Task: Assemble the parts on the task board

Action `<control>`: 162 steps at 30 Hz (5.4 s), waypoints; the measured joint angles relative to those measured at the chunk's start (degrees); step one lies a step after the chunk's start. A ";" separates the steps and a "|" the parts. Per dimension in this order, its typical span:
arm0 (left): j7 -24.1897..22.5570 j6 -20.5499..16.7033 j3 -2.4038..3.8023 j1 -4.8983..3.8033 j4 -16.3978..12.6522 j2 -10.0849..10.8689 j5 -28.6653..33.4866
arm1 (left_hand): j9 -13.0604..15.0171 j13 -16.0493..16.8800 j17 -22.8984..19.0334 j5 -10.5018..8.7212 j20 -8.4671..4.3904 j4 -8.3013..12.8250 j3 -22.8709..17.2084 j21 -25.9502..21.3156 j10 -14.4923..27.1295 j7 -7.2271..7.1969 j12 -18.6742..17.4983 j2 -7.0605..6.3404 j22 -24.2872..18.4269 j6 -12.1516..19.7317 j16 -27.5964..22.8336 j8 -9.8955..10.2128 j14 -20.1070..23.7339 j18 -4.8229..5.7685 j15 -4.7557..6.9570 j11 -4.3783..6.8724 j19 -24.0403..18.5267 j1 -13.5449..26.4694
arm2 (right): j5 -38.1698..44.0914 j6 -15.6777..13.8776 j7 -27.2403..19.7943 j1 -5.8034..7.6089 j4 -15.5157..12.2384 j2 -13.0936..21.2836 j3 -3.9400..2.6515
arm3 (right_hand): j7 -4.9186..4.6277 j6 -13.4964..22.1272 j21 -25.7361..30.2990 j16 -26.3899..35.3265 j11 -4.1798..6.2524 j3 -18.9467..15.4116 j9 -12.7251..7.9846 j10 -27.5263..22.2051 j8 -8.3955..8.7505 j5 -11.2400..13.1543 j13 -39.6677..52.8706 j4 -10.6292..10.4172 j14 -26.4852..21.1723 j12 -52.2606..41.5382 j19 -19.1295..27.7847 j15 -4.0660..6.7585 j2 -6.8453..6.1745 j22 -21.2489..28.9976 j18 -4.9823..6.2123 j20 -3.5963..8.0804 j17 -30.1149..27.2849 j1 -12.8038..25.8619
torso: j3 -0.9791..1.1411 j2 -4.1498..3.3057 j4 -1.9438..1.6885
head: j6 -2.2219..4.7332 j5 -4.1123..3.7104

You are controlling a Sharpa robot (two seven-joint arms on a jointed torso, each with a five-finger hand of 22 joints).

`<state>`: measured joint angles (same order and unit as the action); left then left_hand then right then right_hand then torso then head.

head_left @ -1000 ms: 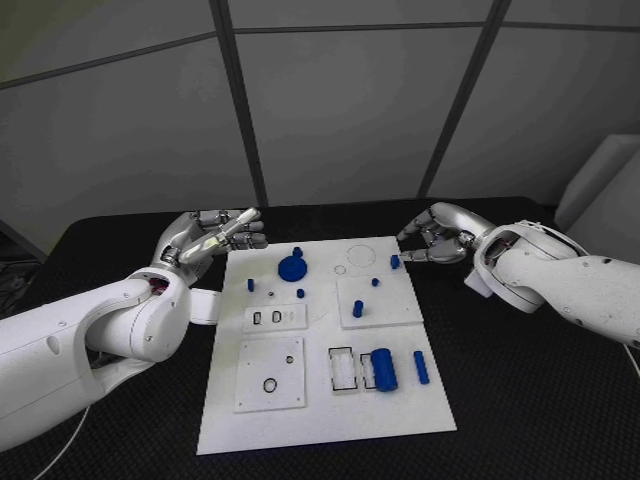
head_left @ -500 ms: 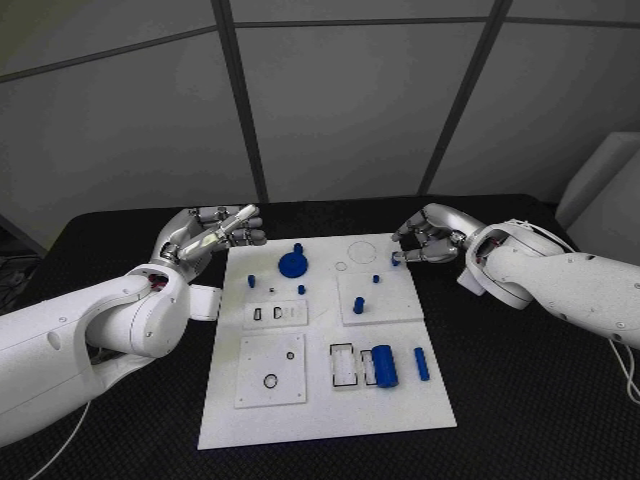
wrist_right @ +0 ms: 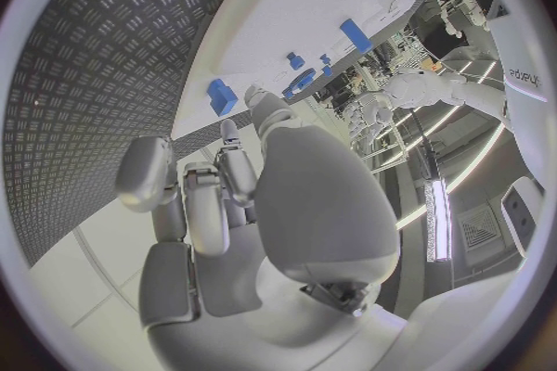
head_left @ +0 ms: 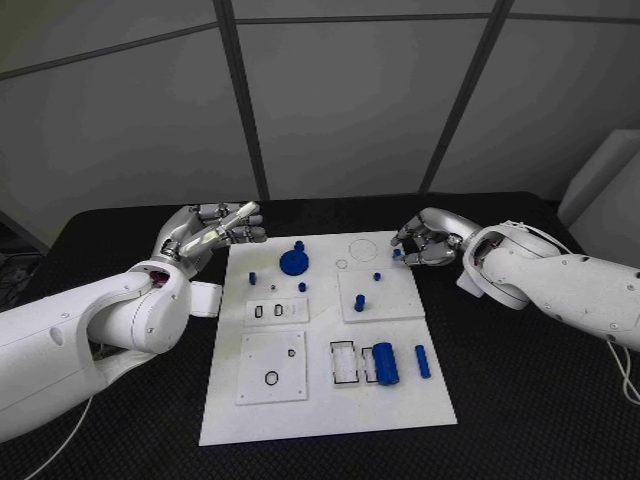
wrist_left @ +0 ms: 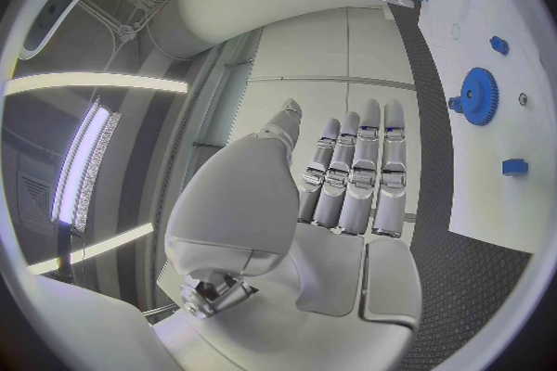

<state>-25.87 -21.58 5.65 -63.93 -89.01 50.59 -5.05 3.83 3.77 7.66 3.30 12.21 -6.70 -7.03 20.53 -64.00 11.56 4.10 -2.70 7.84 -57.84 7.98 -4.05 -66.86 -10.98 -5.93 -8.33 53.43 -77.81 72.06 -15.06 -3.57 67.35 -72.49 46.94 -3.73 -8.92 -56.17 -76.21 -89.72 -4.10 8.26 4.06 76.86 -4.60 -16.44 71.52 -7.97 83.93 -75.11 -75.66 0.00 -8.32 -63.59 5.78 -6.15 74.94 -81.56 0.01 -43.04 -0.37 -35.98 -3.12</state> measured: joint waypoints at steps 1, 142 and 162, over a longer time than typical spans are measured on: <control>0.00 0.00 0.00 0.00 0.01 -0.01 0.00 | 0.00 0.00 0.00 0.00 0.00 0.00 0.00 0.00 0.00 0.00 0.00 0.00 0.00 0.00 0.00 0.00 0.00 0.01 0.00 0.00 0.00 0.00 | 0.18 0.05 0.03 -0.01 0.07 -0.07 0.00 | 0.00 0.00 0.00 0.00 0.00 0.07 0.00 0.00 0.00 -0.03 0.05 0.07 0.00 0.00 0.00 0.00 0.03 0.00 0.00 0.00 0.00 -0.03 | 0.01 0.01 0.01 | -0.01 0.00; 0.19 0.26 0.01 0.04 1.28 -0.86 -0.03 | 0.00 0.00 0.07 0.00 0.21 0.15 -0.16 -0.22 0.00 0.00 0.00 0.23 -0.11 0.00 -0.22 0.00 0.00 0.00 0.00 0.00 -0.21 0.23 | 11.21 1.26 19.07 -2.50 -10.64 -18.85 2.29 | 2.49 -6.52 -0.66 0.01 2.36 5.51 0.77 0.31 -4.26 2.10 -0.40 3.74 0.11 1.35 -1.02 2.15 4.86 -1.81 -0.01 1.87 -0.01 -0.58 | -0.04 0.17 0.08 | -3.43 3.89; 0.22 0.26 0.01 0.04 1.33 -0.86 -0.03 | 0.00 0.00 0.07 0.00 0.21 0.15 -0.16 -0.22 0.00 0.00 0.00 0.23 -0.10 0.00 -0.21 0.00 0.00 0.00 0.00 0.00 -0.21 0.23 | 11.98 2.48 19.53 -2.36 -10.53 -18.96 2.20 | 2.04 -5.51 -0.43 0.01 1.94 5.46 1.31 -0.53 -5.10 1.90 -1.38 3.66 0.11 2.44 -0.80 2.15 4.05 -1.28 0.00 1.65 -0.02 0.40 | -0.02 0.17 0.09 | -3.66 3.93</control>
<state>-25.65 -21.32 5.66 -63.90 -87.67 49.73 -5.08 3.83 3.77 7.73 3.30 12.41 -6.55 -7.19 20.31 -64.00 11.56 4.10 -2.47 7.74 -57.84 7.77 -4.05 -66.86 -10.98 -5.93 -8.32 53.22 -77.58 84.04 -12.58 15.96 64.99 -83.02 27.98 -1.53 -6.88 -61.68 -76.64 -89.71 -2.15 13.72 5.37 76.33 -9.70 -14.54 70.14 -4.31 84.03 -72.67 -76.46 2.15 -4.26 -64.86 5.78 -4.50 74.92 -81.16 -0.01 -42.87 -0.28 -39.64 0.81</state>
